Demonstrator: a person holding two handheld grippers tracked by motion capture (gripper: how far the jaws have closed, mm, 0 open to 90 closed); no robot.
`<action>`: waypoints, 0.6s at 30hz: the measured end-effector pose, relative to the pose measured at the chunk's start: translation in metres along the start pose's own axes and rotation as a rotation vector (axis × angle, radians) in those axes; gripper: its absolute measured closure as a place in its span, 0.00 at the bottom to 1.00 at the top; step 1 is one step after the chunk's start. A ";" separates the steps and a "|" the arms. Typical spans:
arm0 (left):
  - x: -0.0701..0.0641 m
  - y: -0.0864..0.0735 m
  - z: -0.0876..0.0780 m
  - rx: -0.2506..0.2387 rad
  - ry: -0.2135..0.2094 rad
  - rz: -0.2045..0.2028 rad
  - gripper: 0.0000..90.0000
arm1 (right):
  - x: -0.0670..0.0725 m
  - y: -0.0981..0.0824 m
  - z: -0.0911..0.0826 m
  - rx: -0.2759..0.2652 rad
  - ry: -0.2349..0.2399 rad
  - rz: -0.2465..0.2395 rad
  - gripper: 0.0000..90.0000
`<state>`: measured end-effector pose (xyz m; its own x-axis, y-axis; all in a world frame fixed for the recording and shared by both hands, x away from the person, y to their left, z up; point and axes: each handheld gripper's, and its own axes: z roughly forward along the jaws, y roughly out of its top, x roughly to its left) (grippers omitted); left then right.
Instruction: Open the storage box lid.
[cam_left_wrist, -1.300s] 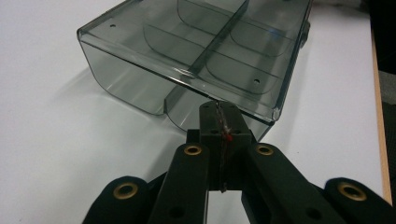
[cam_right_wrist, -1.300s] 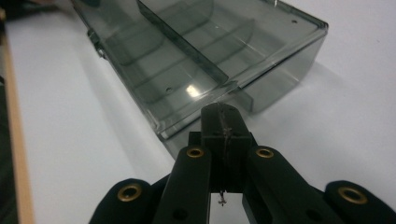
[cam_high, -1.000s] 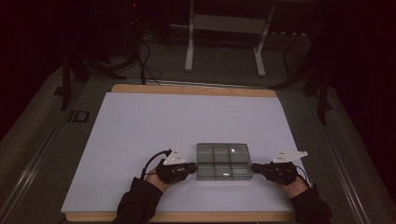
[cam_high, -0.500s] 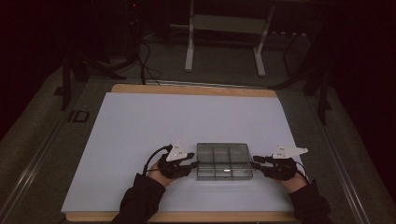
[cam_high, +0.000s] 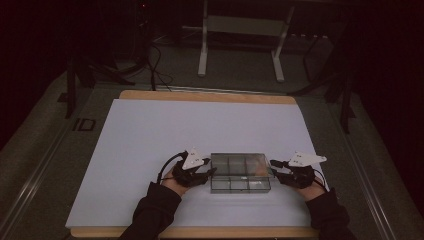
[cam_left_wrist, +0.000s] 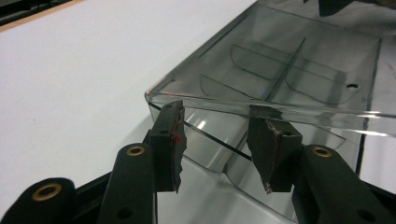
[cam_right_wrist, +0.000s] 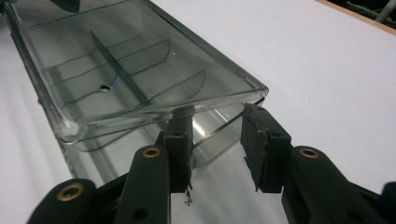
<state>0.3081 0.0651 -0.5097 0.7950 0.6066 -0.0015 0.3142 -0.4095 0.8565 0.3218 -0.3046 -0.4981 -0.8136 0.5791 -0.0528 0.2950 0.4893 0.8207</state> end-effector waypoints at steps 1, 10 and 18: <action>0.001 0.001 0.000 -0.002 0.004 0.001 0.64 | -0.001 0.001 0.001 -0.002 -0.001 -0.001 0.71; 0.003 0.005 0.002 -0.015 0.022 0.014 0.63 | -0.002 0.006 0.009 -0.006 -0.024 -0.012 0.70; 0.005 0.011 0.007 -0.021 0.035 0.050 0.65 | -0.005 0.011 0.014 -0.018 -0.030 -0.020 0.71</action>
<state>0.3189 0.0589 -0.5036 0.7909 0.6091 0.0594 0.2631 -0.4261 0.8656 0.3361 -0.2934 -0.4968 -0.8038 0.5886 -0.0861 0.2695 0.4894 0.8293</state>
